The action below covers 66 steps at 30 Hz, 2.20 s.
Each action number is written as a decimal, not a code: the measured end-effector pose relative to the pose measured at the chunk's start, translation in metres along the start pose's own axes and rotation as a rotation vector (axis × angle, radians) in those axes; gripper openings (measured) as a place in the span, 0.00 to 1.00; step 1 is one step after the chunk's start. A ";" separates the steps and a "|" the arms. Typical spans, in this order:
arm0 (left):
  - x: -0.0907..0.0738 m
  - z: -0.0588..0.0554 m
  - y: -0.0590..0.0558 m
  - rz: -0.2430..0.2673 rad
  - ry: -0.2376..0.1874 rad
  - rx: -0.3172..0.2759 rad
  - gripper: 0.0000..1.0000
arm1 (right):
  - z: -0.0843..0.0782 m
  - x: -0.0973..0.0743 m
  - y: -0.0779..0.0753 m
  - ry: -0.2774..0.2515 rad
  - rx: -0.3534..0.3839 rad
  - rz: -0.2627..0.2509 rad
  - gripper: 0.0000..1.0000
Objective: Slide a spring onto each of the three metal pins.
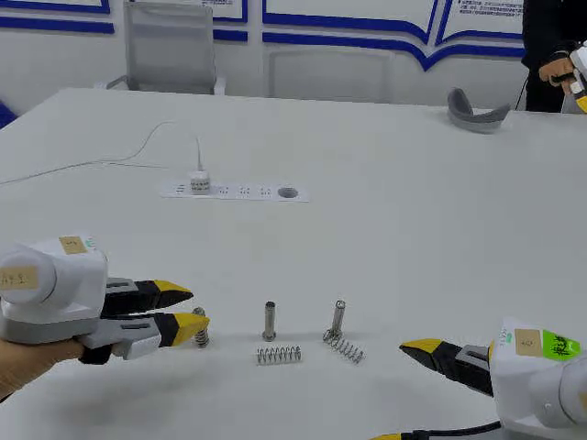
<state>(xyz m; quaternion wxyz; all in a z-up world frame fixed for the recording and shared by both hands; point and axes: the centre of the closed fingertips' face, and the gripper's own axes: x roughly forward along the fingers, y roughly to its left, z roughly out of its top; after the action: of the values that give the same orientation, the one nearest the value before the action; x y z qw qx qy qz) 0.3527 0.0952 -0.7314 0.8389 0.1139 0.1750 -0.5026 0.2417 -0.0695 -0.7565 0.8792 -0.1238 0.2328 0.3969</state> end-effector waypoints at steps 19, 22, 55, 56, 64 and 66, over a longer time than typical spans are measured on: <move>-0.003 0.034 -0.023 -0.036 -0.064 0.047 0.28 | 0.003 0.000 0.002 -0.011 -0.005 0.003 0.77; -0.003 0.036 -0.026 -0.042 -0.069 0.050 0.27 | 0.003 0.000 0.001 -0.010 -0.006 0.001 0.77; 0.042 -0.014 -0.079 -0.174 0.044 0.033 0.25 | 0.000 -0.003 -0.001 -0.006 0.002 -0.007 0.77; 0.043 -0.015 -0.080 -0.175 0.047 0.034 0.25 | 0.000 -0.003 -0.001 -0.006 0.002 -0.007 0.77; 0.053 -0.019 -0.073 -0.150 0.056 0.018 0.27 | -0.002 -0.002 0.000 0.001 0.003 -0.004 0.77; 0.056 -0.020 -0.072 -0.143 0.059 0.018 0.27 | -0.002 -0.002 -0.001 0.002 0.004 -0.003 0.77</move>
<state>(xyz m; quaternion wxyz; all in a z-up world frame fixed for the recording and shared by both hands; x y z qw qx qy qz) 0.3103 0.0238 -0.7736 0.7944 0.1236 0.2028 -0.5591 0.2402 -0.0723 -0.7574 0.8799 -0.1229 0.2340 0.3949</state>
